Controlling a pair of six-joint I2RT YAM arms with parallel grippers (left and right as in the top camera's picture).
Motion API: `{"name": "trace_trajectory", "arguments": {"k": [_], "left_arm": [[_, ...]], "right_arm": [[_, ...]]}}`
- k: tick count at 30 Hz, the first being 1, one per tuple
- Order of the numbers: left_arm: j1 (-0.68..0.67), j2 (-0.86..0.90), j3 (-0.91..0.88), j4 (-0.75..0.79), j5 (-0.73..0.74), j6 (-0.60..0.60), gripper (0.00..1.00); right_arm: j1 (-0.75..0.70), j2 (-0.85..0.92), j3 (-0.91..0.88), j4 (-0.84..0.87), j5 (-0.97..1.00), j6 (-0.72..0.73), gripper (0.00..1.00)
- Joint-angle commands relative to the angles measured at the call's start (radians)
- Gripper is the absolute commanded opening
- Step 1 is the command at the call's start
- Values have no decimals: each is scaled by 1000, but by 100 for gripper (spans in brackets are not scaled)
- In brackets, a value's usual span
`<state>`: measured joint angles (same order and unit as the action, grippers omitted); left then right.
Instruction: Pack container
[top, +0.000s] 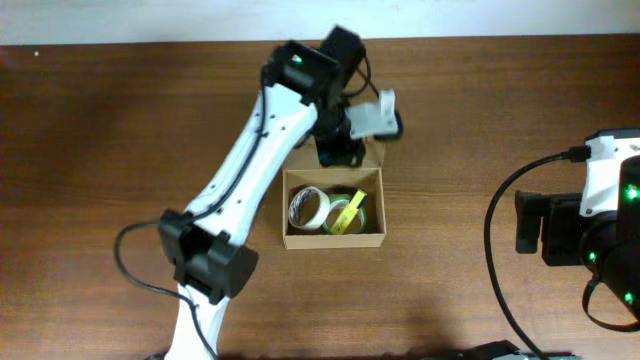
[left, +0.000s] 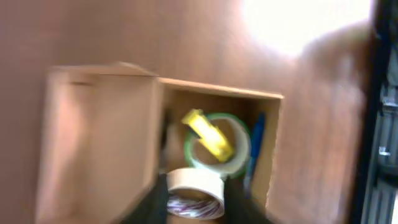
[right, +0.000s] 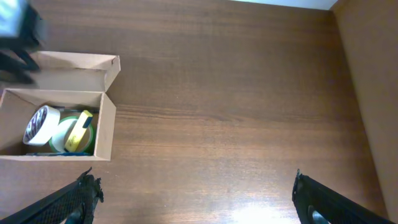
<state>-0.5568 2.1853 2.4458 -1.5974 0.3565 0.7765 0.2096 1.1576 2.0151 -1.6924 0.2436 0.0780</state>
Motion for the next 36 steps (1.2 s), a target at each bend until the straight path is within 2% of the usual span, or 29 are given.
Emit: {"name": "trace_trajectory", "arguments": {"k": [1,4,6,10,16,22,26,36], "left_arm": [[38,-50,65,-3,-128,-210,9],[77,-48,37,-4,-202,-354,3],[109,-48,-12,3,-233,-440,3],[162,-48,-146,51,-286,-595,8],[208,-48,-453,158,-286,-731,15],[208,-48,-723,225,-286,-784,18],[208,-48,-818,249,-286,-785,20],[213,-49,-840,260,-285,-785,32]], "right_arm": [[6,-3,0,-6,-5,4,99],[6,-3,0,-6,-4,4,99],[6,-3,0,-6,-4,4,99],[6,-3,0,-6,-4,4,99],[6,-3,0,-6,-4,3,99],[6,-3,0,-6,-4,-4,99],[6,-3,0,-6,-4,-4,99],[6,-3,0,-6,-5,-4,99]]}}
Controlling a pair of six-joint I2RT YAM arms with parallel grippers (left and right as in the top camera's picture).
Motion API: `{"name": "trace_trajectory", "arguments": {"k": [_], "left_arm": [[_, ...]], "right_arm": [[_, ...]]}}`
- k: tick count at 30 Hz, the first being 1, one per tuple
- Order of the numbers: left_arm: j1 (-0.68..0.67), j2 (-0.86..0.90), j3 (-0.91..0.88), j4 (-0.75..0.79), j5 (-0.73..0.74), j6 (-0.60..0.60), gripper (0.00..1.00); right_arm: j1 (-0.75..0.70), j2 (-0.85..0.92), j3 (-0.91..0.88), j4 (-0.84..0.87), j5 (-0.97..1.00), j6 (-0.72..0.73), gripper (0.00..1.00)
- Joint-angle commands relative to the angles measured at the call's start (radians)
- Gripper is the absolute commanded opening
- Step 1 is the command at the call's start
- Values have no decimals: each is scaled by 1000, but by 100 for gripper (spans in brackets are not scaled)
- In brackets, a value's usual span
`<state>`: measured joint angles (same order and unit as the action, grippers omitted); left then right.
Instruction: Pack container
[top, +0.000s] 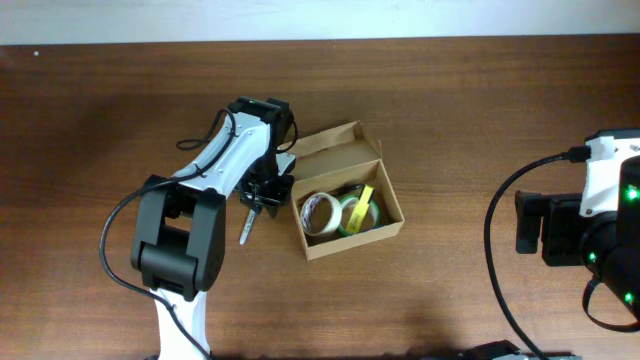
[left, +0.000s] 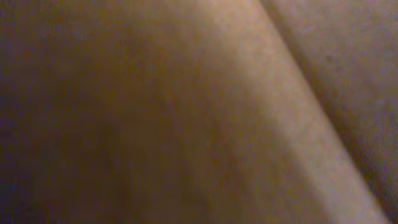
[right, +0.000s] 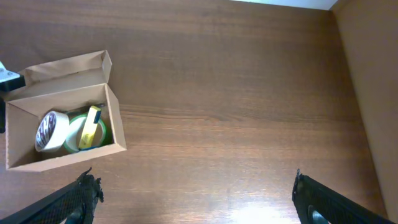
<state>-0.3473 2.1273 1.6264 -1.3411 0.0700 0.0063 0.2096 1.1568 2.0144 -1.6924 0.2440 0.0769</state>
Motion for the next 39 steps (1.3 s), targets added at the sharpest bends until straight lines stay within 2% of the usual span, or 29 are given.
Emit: {"name": "trace_trajectory", "arguments": {"k": [1,9,17,25,39], "left_arm": [[9,9,-13,2,2,-15,32],[115,2,105,-35,-7,-24,34],[240,2,111,-66,30,-36,35],[195,2,111,-93,83,-42,34],[154,2,90,-12,38,-32,36]], "right_arm": [[6,-3,0,-6,-5,-3,99],[6,-3,0,-6,-5,-3,99],[6,-3,0,-6,-9,-3,99],[6,-3,0,-6,-9,-3,99],[6,-3,0,-6,-8,-14,99]]}}
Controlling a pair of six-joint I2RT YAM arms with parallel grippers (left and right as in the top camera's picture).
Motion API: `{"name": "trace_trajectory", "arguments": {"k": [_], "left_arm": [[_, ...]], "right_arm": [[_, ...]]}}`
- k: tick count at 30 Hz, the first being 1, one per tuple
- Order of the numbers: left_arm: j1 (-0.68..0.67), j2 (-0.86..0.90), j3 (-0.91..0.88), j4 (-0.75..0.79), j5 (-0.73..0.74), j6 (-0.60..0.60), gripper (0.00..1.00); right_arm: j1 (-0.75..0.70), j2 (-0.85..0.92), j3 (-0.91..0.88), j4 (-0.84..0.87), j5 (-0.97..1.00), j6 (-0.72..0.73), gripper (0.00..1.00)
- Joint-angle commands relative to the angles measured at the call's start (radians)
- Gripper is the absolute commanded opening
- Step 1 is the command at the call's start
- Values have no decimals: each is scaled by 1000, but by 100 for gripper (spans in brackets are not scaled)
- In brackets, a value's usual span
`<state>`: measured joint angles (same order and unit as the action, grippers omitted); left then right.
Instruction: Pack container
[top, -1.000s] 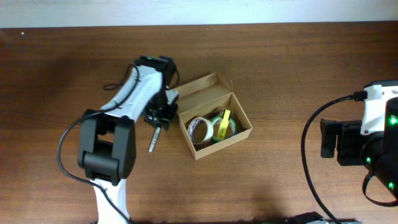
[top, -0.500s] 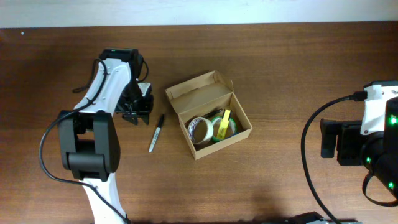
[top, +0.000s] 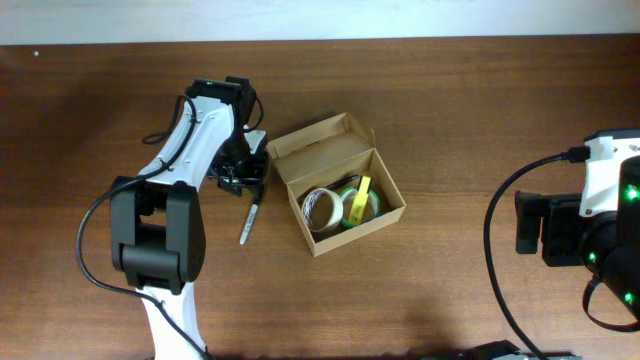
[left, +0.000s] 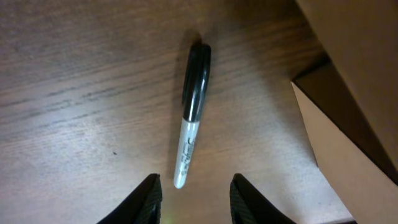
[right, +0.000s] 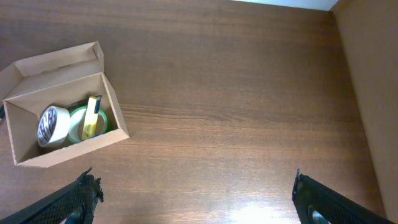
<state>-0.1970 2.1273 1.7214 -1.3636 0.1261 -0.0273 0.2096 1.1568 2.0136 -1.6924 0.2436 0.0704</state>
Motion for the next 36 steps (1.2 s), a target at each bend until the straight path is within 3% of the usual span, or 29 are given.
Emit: {"name": "trace_trajectory", "arguments": {"k": [1,19,30,36], "left_arm": [[3,2,-7,13,-19,1,36],[-16,2,-17,130,80,-137,38],[-133,2,-17,278,99,-293,39],[-177,2,-17,294,111,-302,39]], "right_arm": [[6,-3,1,-6,-8,-8,99],[6,-3,1,-6,-8,-11,99],[6,-3,1,-6,-8,-11,99],[6,-3,1,-6,-8,-11,99]]}}
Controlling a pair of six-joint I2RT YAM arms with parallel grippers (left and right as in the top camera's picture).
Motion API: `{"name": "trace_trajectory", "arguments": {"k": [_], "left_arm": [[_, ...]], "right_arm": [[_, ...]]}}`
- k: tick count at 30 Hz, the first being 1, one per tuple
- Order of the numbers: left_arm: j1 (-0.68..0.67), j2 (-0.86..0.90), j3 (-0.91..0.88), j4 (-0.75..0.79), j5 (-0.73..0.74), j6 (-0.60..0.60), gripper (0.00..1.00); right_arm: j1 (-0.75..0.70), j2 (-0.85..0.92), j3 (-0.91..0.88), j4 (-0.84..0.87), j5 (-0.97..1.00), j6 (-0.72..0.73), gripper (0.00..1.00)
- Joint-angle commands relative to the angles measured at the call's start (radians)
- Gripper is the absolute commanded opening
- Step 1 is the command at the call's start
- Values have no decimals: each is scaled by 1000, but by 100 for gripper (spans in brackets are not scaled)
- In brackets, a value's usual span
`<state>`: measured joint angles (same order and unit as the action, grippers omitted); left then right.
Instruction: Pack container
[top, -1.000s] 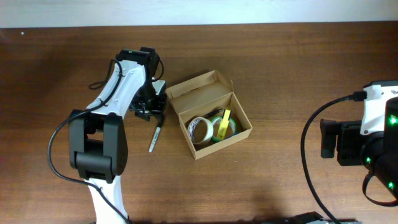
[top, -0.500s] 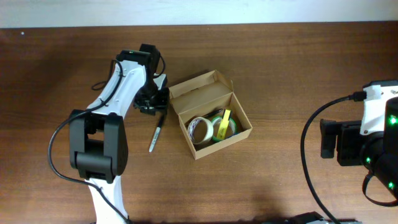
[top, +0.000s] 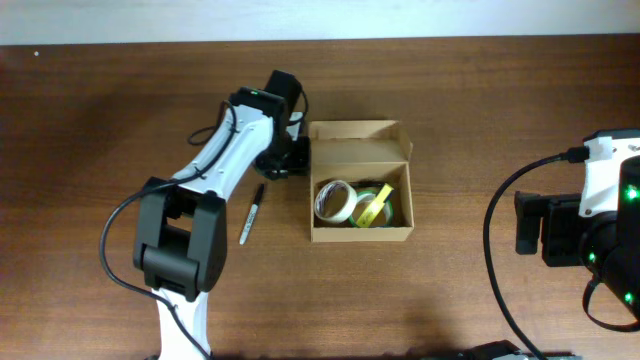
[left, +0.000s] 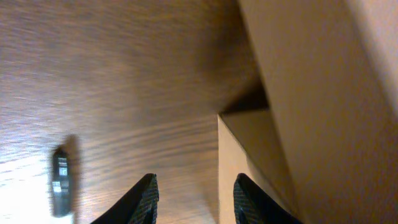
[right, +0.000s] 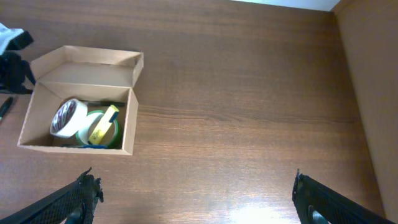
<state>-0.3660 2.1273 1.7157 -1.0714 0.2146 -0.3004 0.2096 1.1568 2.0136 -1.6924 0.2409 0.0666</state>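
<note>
The open cardboard box (top: 360, 236) sits mid-table with its lid flap (top: 360, 141) folded up at the back. Inside lie a white tape roll (top: 331, 200), a green tape roll (top: 379, 208) and a yellow item (top: 372, 205). A black-capped marker (top: 251, 213) lies on the table left of the box. My left gripper (top: 292, 160) is low at the box's back left corner, open, holding nothing; in the left wrist view (left: 196, 202) the box wall (left: 231, 162) runs between its fingers. My right gripper (right: 193, 202) hovers open and apart at the far right.
Bare brown wood surrounds the box. The table's far edge meets a white strip (top: 320, 20) at the top. My right arm's base and black cable (top: 500, 250) take up the right edge. The marker's cap (left: 61, 190) shows blurred beside my left fingers.
The box was turned askew and now stands square, a little further right. My left gripper was over the marker and has moved right, to the box's back left corner. The marker lies as before.
First my left gripper was at the back of the square-standing box by its lid. Then the box stood rotated with the gripper against its left side and the marker on the table. Later the gripper was open over the marker. Now the box is square again.
</note>
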Motion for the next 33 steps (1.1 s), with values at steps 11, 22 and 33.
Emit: {"name": "trace_trajectory", "arguments": {"k": [11,22,33], "left_arm": [[68,2,-32,-161,-286,108,31],[101,2,-254,-78,-274,172,33],[97,2,-264,-60,-252,227,42]], "right_arm": [[6,-3,1,-6,-6,-7,99],[6,-3,1,-6,-6,-7,99],[6,-3,1,-6,-6,-7,99]]}}
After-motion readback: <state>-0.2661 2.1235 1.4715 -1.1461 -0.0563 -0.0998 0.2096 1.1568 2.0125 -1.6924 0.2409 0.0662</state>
